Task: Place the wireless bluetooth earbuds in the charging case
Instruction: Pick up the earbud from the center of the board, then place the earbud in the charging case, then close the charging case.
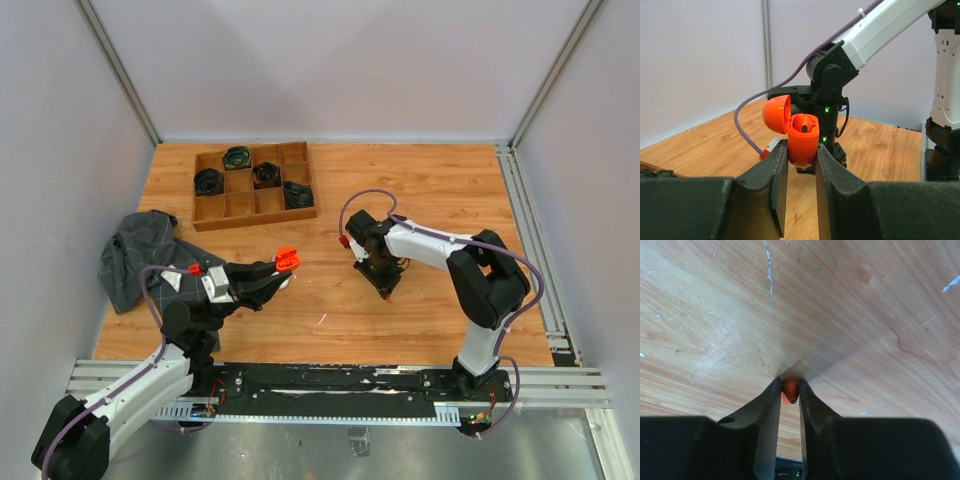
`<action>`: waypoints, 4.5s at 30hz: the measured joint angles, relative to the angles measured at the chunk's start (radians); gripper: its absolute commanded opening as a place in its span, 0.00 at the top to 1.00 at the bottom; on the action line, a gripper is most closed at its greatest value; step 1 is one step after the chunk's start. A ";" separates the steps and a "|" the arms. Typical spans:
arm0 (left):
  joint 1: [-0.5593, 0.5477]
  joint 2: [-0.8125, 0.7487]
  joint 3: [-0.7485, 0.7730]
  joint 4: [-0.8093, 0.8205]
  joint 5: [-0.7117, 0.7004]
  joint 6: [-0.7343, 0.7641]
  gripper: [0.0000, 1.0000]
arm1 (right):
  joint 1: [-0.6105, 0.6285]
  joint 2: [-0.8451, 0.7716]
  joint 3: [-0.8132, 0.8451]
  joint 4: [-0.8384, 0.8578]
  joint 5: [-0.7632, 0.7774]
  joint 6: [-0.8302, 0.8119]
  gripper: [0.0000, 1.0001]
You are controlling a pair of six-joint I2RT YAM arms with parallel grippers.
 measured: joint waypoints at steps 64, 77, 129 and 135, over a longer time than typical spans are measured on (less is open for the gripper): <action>0.000 0.101 0.000 0.182 0.079 -0.059 1.00 | 0.279 -0.648 -0.242 1.146 -0.491 0.113 0.90; 0.000 0.100 0.000 0.206 0.076 -0.076 1.00 | 0.282 -0.626 -0.242 1.157 -0.527 0.134 0.88; 0.000 0.087 0.001 0.074 0.195 -0.125 1.00 | 0.247 -0.601 -0.300 1.055 -0.798 -0.008 0.10; 0.000 0.098 0.008 -0.010 0.141 -0.125 1.00 | 0.237 -0.604 -0.300 1.027 -0.795 -0.029 0.10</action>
